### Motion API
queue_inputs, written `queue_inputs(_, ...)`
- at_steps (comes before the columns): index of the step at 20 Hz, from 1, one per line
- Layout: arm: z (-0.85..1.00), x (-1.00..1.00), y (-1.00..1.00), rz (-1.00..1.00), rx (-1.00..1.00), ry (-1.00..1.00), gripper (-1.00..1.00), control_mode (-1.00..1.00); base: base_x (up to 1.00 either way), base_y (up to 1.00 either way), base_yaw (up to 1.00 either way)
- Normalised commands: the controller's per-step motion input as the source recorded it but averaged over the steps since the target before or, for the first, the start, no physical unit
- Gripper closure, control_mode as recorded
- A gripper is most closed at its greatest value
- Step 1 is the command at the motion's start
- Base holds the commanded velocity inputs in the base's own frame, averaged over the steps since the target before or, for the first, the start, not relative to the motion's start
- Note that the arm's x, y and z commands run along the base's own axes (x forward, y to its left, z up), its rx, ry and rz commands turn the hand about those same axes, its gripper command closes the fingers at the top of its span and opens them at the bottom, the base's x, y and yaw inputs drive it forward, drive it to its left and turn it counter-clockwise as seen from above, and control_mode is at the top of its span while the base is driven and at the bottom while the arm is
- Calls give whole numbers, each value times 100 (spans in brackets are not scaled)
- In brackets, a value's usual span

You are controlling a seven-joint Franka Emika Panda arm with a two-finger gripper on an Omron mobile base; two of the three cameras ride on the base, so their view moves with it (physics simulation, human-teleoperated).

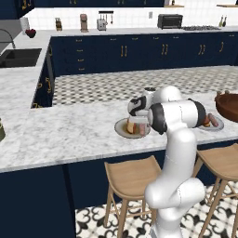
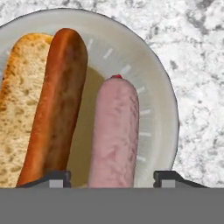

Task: Place one bun and one sausage from the bowl on each plate.

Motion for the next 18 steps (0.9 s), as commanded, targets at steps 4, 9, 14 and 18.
queue_inputs(4, 82, -45, -28, 0, 0, -14, -100, -100, 0, 0, 0)
queue_inputs(9, 100, -78, -15, 0, 0, -21, -100, -100, 0, 0, 0)
queue_inputs(14, 100, -82, -36, -1, -2, -10, -100, -100, 0, 0, 0)
queue_inputs(18, 86, -65, -56, -5, -11, -1, -100, -100, 0, 0, 0)
